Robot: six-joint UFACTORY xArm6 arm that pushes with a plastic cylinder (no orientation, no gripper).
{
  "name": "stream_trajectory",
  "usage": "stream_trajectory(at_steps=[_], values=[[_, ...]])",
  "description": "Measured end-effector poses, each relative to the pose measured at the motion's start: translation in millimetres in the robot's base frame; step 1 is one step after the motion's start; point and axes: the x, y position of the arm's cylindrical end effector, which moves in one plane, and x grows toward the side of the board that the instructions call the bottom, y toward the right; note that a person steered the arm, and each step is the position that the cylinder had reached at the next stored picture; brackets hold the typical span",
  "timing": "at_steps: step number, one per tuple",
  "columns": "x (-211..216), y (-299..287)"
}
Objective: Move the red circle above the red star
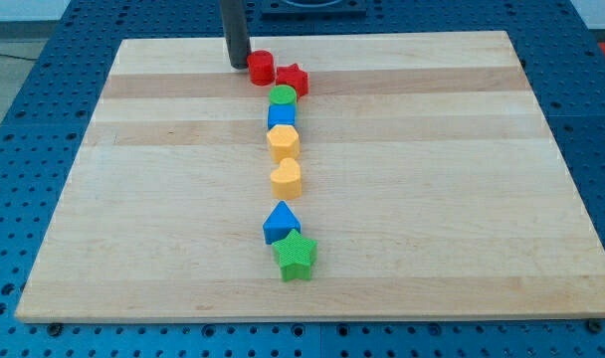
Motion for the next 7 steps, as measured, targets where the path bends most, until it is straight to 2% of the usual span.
stream_trajectory(at_steps=[1,5,6,7], values=[[17,-13],[15,42],[11,35],[3,-19]])
